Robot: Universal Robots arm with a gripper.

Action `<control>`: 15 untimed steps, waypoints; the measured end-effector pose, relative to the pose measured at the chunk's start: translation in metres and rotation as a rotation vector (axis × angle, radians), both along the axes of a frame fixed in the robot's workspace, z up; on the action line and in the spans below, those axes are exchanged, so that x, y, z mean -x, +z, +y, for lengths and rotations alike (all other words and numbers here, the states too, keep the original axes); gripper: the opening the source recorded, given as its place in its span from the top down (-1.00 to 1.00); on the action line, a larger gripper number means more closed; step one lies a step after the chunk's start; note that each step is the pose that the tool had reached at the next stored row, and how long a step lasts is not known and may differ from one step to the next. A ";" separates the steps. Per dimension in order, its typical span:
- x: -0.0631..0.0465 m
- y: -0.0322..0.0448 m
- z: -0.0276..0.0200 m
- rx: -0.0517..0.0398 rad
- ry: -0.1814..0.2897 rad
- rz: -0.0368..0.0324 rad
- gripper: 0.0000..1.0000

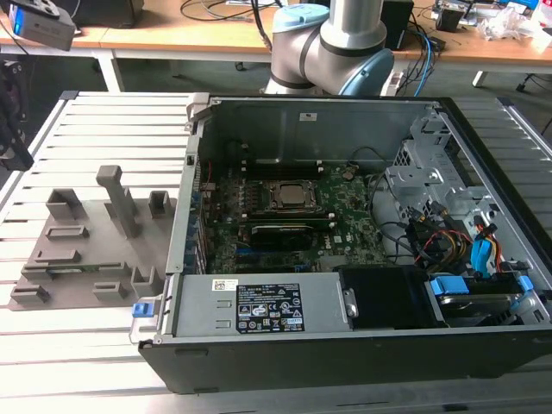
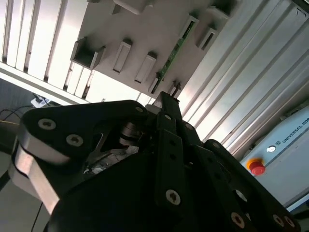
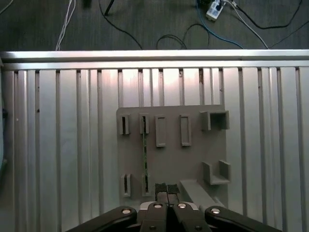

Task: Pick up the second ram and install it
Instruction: 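Pick up the second ram and move it above second insertion slot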

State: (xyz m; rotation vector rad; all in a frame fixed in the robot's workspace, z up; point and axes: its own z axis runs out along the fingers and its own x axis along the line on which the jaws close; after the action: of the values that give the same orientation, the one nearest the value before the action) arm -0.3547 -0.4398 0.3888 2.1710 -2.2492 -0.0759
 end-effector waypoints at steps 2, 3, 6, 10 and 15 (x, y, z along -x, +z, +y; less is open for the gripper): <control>0.000 -0.0004 0.0000 0.0000 -0.031 -0.0001 0.79; 0.000 -0.0007 0.0000 -0.0002 -0.056 -0.0002 0.79; 0.000 -0.0010 -0.0001 -0.0002 -0.109 -0.0001 0.79; 0.000 -0.0011 0.0000 -0.0008 -0.112 -0.0001 0.79; 0.000 -0.0011 -0.0001 -0.0009 -0.112 -0.0001 0.53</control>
State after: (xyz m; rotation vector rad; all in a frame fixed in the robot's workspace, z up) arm -0.3550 -0.4398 0.3877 2.0441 -2.3697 -0.0780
